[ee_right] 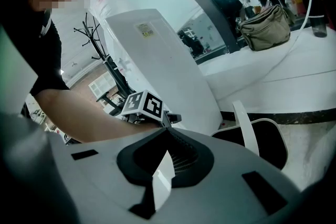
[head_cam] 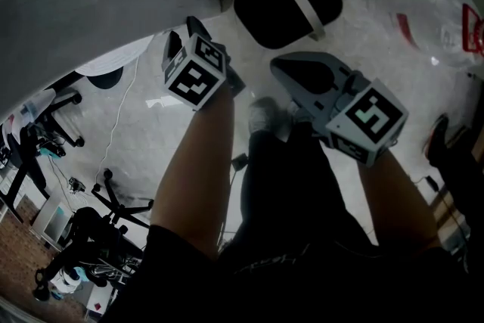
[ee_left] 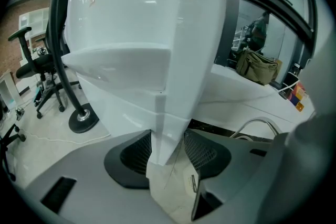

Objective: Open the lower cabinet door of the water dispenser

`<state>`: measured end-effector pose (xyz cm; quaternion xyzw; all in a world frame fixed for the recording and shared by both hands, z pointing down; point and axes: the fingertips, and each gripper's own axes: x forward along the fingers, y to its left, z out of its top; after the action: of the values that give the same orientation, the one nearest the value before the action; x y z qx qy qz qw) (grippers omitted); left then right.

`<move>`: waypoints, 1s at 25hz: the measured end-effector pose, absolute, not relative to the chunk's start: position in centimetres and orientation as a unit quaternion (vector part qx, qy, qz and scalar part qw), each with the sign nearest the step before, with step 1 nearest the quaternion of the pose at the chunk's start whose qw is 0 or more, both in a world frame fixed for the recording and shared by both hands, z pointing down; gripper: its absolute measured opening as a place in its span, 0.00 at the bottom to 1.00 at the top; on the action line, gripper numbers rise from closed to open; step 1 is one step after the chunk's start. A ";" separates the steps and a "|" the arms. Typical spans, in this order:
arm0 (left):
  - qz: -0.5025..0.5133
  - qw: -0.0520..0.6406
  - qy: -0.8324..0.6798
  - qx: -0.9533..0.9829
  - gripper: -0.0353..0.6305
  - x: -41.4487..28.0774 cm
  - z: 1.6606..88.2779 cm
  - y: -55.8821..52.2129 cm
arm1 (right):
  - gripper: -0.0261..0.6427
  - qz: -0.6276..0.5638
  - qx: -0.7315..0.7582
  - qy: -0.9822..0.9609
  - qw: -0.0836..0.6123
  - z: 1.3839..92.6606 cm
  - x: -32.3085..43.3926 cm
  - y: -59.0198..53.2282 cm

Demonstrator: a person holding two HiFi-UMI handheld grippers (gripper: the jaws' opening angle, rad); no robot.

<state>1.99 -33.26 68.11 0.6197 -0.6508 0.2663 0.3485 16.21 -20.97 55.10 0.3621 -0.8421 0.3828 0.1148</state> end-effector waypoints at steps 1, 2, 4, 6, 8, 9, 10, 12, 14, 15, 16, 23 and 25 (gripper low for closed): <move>0.268 0.348 -0.650 0.620 0.35 1.9 68.1 -33.3 | 0.06 0.383 0.363 -0.842 0.114 55.1 16.3 -21.0; 0.269 0.346 -0.649 0.621 0.35 1.9 68.1 -33.2 | 0.06 0.383 0.364 -0.842 0.113 55.1 16.3 -21.0; 0.270 0.345 -0.648 0.623 0.34 1.9 68.1 -33.3 | 0.06 0.382 0.366 -0.841 0.113 55.1 16.5 -21.0; 0.272 0.346 -0.648 0.621 0.34 1.9 68.1 -33.2 | 0.06 0.381 0.368 -0.841 0.113 55.1 16.6 -21.1; 0.273 0.346 -0.649 0.621 0.33 1.8 68.1 -33.2 | 0.06 0.380 0.369 -0.841 0.115 55.1 16.6 -21.1; 0.272 0.344 -0.649 0.622 0.33 1.8 68.1 -33.2 | 0.06 0.379 0.369 -0.840 0.116 55.1 16.6 -21.1; 0.271 0.342 -0.649 0.623 0.33 1.8 68.1 -33.3 | 0.06 0.379 0.370 -0.840 0.117 55.1 16.6 -21.1; 0.270 0.341 -0.648 0.625 0.33 1.8 68.1 -33.3 | 0.06 0.379 0.371 -0.839 0.119 55.2 16.8 -21.0; 0.274 0.341 -0.647 0.625 0.33 1.8 68.2 -33.2 | 0.06 0.381 0.371 -0.838 0.120 55.5 16.9 -20.8; 0.276 0.341 -0.646 0.625 0.33 1.8 68.2 -33.1 | 0.06 0.383 0.370 -0.838 0.121 55.6 17.0 -20.7; 0.276 0.341 -0.645 0.625 0.33 1.8 68.1 -33.2 | 0.06 0.384 0.370 -0.837 0.122 55.7 17.0 -20.6; 0.279 0.343 -0.637 0.631 0.32 1.7 68.4 -33.0 | 0.06 0.383 0.362 -0.840 0.129 55.9 16.9 -20.3; 0.279 0.344 -0.635 0.632 0.32 1.7 68.5 -32.9 | 0.06 0.382 0.361 -0.840 0.135 56.2 17.1 -20.1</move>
<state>1.74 -32.93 68.49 0.6323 -0.6353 0.2791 0.3445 17.09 -20.11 56.16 0.3613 -0.8400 0.3818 0.1346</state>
